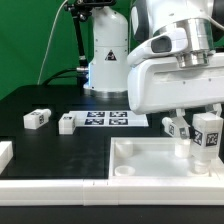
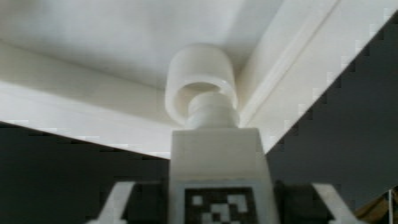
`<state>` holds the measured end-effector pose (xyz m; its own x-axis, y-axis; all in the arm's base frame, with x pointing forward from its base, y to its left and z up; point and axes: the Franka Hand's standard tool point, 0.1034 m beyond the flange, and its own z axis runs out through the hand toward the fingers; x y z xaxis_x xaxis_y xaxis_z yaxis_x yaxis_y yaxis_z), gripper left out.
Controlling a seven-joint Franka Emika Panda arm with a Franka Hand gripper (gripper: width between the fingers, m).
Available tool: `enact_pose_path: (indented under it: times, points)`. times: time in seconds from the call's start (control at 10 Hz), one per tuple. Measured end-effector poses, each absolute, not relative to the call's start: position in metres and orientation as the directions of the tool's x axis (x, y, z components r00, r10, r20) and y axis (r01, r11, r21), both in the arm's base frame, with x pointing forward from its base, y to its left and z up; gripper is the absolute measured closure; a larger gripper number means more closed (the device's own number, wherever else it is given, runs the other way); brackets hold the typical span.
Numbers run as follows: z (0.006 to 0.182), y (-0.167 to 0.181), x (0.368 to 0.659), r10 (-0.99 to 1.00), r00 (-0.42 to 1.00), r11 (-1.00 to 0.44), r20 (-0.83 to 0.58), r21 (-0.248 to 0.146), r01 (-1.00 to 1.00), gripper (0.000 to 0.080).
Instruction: Assemble one leg
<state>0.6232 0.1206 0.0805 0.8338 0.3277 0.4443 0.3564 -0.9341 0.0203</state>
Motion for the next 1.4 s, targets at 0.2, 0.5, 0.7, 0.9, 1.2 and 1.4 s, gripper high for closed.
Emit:
enact_pose_path:
  times: [0.2,0.5,0.7,0.9,1.2,1.4]
  points:
    - [0.0803,0.1205,0.6255,0.324,0.826,-0.935,0.461,0.024,0.353,0.0511]
    - [0.0802,0.1169,0.627,0.32,0.824,-0.937,0.467,0.027,0.348,0.0511]
    - [0.0804,0.1165,0.6266,0.319,0.825,-0.937,0.467,0.027,0.348,0.0511]
    - [0.0801,0.1158,0.6255,0.319,0.824,-0.937,0.467,0.027,0.347,0.0511]
    - [0.08,0.1165,0.6245,0.32,0.823,-0.937,0.47,0.028,0.348,0.0511]
    - [0.0798,0.1162,0.624,0.318,0.818,-0.938,0.478,0.031,0.346,0.0511]
